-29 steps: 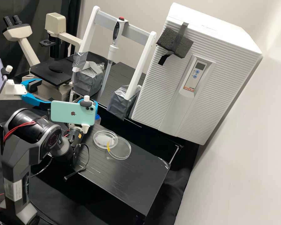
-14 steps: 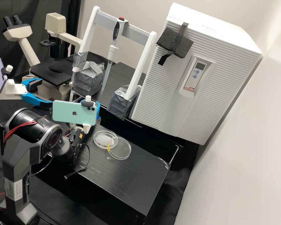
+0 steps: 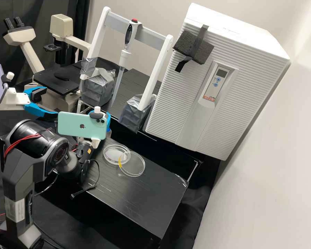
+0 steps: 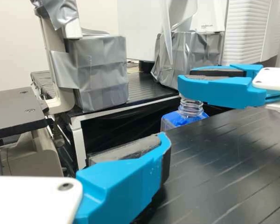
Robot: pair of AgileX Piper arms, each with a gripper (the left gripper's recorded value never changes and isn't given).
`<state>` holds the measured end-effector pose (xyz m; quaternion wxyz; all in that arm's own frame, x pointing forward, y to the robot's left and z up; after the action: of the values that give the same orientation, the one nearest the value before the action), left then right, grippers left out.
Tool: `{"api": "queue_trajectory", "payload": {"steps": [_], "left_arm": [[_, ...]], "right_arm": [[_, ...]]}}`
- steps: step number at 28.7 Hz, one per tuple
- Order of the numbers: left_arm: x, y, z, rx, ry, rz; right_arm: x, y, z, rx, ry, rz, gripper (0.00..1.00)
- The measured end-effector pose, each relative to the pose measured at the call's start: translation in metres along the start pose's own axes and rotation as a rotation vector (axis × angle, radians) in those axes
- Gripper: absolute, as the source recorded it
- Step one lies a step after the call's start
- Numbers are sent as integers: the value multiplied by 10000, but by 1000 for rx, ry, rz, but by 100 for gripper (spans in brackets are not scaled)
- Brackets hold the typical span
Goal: Close the bottle
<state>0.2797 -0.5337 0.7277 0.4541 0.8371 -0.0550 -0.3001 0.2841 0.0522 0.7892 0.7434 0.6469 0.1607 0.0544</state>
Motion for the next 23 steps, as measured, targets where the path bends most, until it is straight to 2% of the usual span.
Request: {"api": "queue_trajectory", "payload": {"steps": [2, 5, 14, 20, 21, 23], "left_arm": [[2, -3, 13, 0, -4, -1], [6, 0, 16, -11, 5, 4], [2, -5, 13, -14, 8, 4], [-17, -27, -1, -26, 25, 0], [-17, -26, -3, -28, 27, 1], [-17, -26, -2, -28, 27, 1]], "right_arm": [[-11, -3, 5, 1, -1, 1, 0], [-27, -15, 14, 5, -8, -2, 0], [-36, -22, 18, 6, -12, -3, 0], [-36, -22, 18, 6, -12, -3, 0], [-36, -22, 18, 6, -12, -3, 100], [-36, -22, 18, 6, -12, -3, 100]]}}
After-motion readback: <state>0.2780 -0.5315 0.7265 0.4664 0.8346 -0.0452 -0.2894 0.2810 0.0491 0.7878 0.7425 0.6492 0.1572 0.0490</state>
